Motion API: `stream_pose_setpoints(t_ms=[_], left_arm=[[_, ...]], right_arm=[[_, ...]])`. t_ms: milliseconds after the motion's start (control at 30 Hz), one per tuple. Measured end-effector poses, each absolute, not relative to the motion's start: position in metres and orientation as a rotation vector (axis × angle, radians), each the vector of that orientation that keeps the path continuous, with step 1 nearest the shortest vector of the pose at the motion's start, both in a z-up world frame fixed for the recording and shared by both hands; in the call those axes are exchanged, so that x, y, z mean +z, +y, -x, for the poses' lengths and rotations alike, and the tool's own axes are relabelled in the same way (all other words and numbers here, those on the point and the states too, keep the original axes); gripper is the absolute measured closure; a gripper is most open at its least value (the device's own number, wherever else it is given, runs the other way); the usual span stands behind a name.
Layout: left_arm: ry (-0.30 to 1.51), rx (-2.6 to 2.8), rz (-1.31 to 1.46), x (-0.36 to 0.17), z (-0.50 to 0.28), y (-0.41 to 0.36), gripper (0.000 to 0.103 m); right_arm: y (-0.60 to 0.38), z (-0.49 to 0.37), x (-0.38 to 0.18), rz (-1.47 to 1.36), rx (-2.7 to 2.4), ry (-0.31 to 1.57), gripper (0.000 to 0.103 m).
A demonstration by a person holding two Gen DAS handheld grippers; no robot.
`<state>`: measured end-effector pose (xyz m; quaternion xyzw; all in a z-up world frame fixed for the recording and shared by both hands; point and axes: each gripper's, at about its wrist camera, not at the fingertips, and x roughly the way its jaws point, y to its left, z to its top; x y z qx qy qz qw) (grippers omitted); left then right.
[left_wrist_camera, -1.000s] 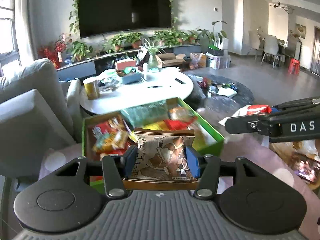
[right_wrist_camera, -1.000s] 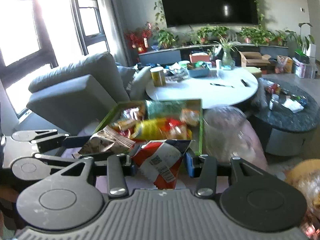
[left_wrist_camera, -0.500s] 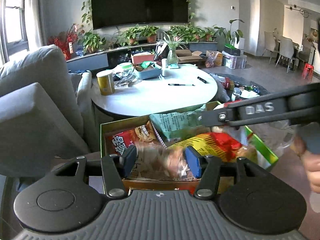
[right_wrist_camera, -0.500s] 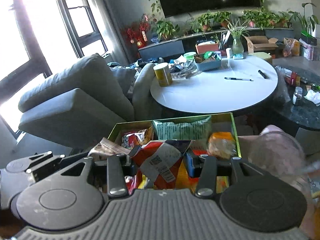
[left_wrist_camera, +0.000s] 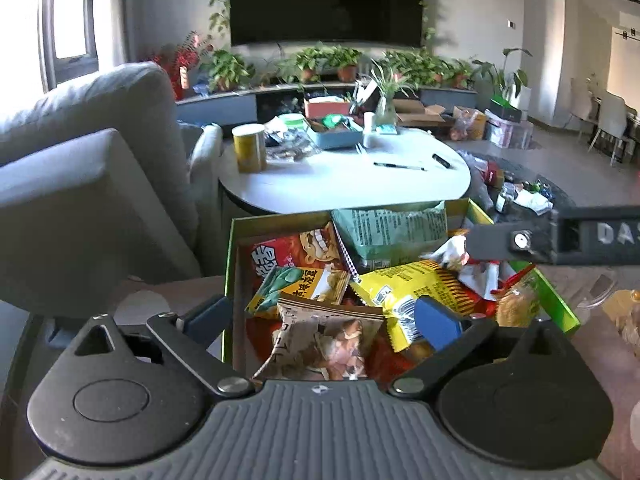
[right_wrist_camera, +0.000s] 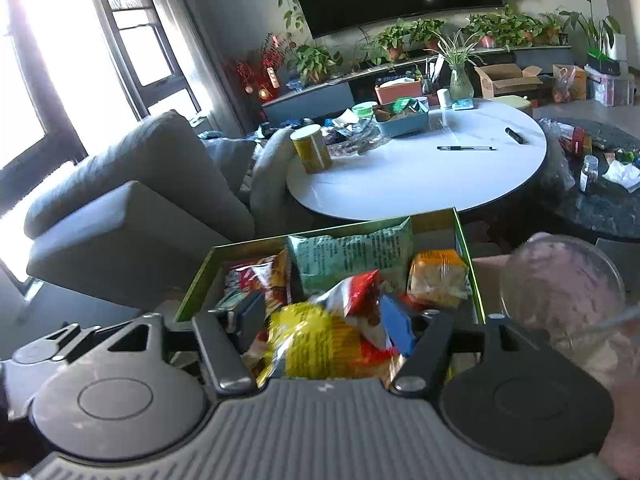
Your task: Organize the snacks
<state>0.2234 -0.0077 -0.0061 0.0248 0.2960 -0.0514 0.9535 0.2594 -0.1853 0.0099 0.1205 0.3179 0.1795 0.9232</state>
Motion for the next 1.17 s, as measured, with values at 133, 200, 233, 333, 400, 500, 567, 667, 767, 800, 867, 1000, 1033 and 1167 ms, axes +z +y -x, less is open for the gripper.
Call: stream_pose_setpoints(t_ms=[133, 200, 233, 333, 400, 500, 567, 667, 767, 800, 867, 1000, 1033, 1167], left_arm=[[0.591, -0.075, -0.035, 0.005, -0.205, -0.012, 0.001], [0.582, -0.057, -0.032, 0.011, -0.192, -0.014, 0.001], [0.580, -0.050, -0.034, 0.013, -0.188, -0.014, 0.001], [0.573, -0.021, -0.038, 0.020, -0.171, -0.015, 0.001], [0.570, -0.011, -0.036, 0.024, -0.159, -0.015, 0.001], [0.566, 0.001, -0.027, 0.028, -0.143, -0.015, 0.001], [0.562, 0.008, -0.027, 0.031, -0.132, -0.016, 0.001], [0.550, 0.019, -0.041, 0.035, -0.115, -0.019, 0.001], [0.543, 0.024, -0.052, 0.037, -0.101, -0.021, 0.001], [0.543, 0.024, -0.054, 0.038, -0.097, -0.022, 0.001], [0.540, 0.023, -0.054, 0.040, -0.090, -0.023, 0.001], [0.522, 0.022, -0.055, 0.042, -0.077, -0.023, 0.001], [0.520, 0.022, -0.058, 0.042, -0.076, -0.023, 0.001], [0.515, 0.034, -0.051, 0.045, -0.070, -0.022, 0.001]], right_arm=[[-0.190, -0.234, 0.020, -0.232, 0.377, 0.623, 0.024], [-0.193, -0.219, 0.026, -0.220, 0.373, 0.602, 0.024], [-0.194, -0.211, 0.028, -0.213, 0.374, 0.590, 0.024], [-0.197, -0.189, 0.036, -0.190, 0.381, 0.559, 0.024], [-0.198, -0.178, 0.041, -0.183, 0.383, 0.543, 0.024], [-0.200, -0.163, 0.046, -0.188, 0.387, 0.531, 0.024], [-0.202, -0.153, 0.049, -0.192, 0.393, 0.526, 0.024], [-0.202, -0.141, 0.050, -0.190, 0.397, 0.519, 0.024], [-0.201, -0.130, 0.050, -0.177, 0.400, 0.513, 0.024], [-0.200, -0.126, 0.049, -0.171, 0.401, 0.513, 0.024], [-0.199, -0.120, 0.049, -0.167, 0.403, 0.512, 0.024], [-0.200, -0.111, 0.049, -0.169, 0.406, 0.506, 0.024], [-0.200, -0.109, 0.050, -0.168, 0.405, 0.503, 0.024], [-0.201, -0.104, 0.051, -0.171, 0.400, 0.492, 0.024]])
